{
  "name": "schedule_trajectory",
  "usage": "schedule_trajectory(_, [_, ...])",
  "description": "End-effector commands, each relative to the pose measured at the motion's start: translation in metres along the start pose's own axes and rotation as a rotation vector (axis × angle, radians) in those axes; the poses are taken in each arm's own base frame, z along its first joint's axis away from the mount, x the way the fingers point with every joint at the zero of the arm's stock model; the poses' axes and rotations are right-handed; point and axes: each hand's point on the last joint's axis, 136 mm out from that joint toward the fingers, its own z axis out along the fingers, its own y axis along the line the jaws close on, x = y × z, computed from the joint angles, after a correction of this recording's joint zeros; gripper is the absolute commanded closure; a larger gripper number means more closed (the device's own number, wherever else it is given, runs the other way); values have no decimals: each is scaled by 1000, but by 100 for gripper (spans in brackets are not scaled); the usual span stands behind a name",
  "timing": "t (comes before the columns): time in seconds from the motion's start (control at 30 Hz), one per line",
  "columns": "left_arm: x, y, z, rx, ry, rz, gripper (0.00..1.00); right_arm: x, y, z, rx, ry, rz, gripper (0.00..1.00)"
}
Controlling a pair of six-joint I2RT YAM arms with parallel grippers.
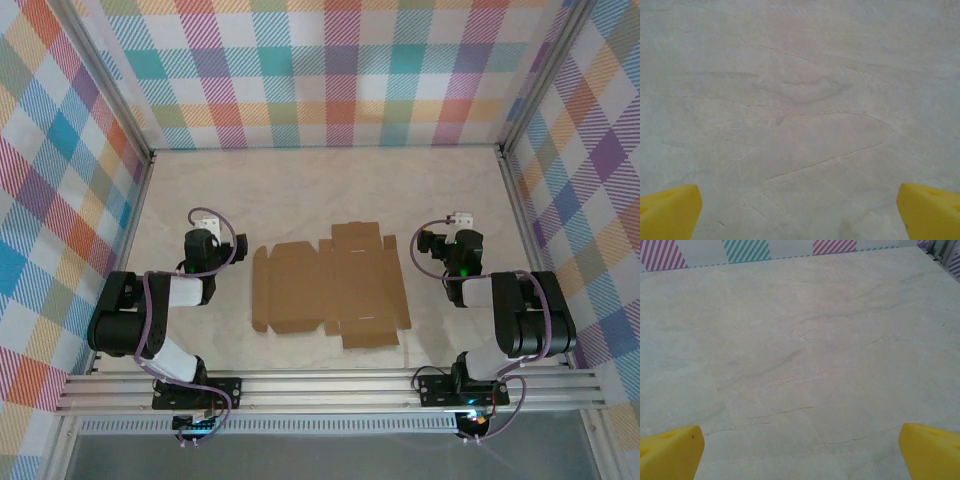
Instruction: Fold the paper box
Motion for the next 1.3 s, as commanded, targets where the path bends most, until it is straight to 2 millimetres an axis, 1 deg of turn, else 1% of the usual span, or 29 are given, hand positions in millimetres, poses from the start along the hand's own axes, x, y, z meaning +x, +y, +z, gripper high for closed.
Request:
schedule_trajectory(0.0, [-11, -3, -1, 14, -41, -9, 0, -10, 0, -1, 1, -44, 12, 0])
schedule_trajectory(0.83, [-11, -3, -1, 15, -43, -9, 0, -10, -1, -1, 1, -44, 11, 0])
schedule_trajectory(0.9, [-14, -3, -5, 9, -53, -6, 0, -11, 1, -3, -10, -50, 7, 0])
schedule_trajectory(1.0, [-34, -1, -19, -55, -45, 10, 0, -21, 2, -12, -13, -61, 7, 0])
schedule_trajectory(1.13, [-68, -18, -41, -55, -48, 41, 0, -35, 2, -23, -5, -33, 18, 0])
schedule_trajectory(1.17, [-73, -23, -46, -55, -46, 24, 0, -34, 1, -25, -3, -5, 26, 0])
schedule_trajectory(1.2, [-76, -31, -48, -42, -39, 8, 0, -36, 3, -27, -6, 4, 33, 0])
schedule_trajectory(1.27, [-74, -54, -54, -3, 5, -30, 0, -45, 9, -33, -27, 9, 30, 0])
